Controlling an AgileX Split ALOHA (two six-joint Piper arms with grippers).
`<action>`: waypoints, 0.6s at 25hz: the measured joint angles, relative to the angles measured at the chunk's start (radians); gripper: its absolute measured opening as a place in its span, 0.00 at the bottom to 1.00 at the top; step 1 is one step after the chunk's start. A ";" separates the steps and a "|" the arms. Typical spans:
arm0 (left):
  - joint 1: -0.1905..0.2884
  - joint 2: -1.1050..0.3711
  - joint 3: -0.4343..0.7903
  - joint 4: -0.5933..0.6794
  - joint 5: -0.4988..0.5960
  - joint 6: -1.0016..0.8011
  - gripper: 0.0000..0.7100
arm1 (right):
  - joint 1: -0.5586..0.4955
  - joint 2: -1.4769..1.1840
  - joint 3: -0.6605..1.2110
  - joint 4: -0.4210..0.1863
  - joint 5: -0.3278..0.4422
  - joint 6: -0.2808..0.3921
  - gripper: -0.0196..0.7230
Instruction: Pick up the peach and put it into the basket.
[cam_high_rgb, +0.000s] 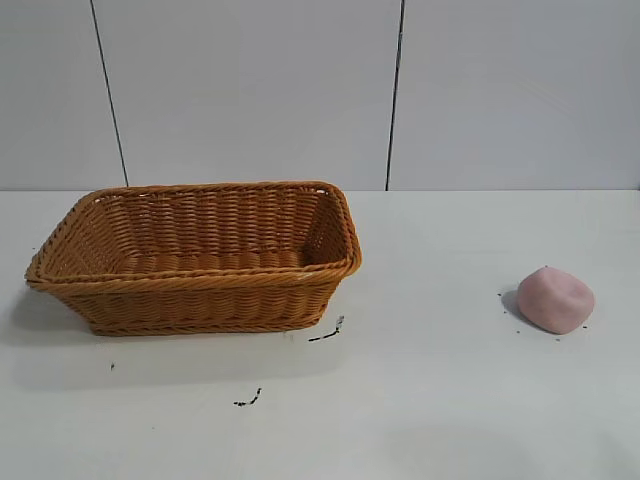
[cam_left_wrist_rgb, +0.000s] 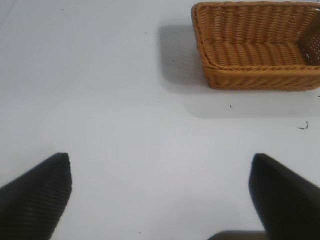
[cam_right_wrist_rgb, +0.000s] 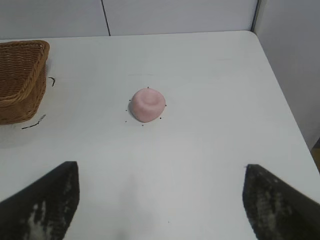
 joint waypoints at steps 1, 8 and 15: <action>0.000 0.000 0.000 0.000 0.000 0.000 0.98 | 0.000 0.000 0.000 0.000 0.000 0.000 0.85; 0.000 0.000 0.000 0.000 0.000 0.000 0.98 | 0.000 0.000 0.000 0.000 0.000 0.000 0.85; 0.000 0.000 0.000 0.000 0.000 0.000 0.98 | 0.000 0.095 -0.056 0.021 0.001 0.020 0.94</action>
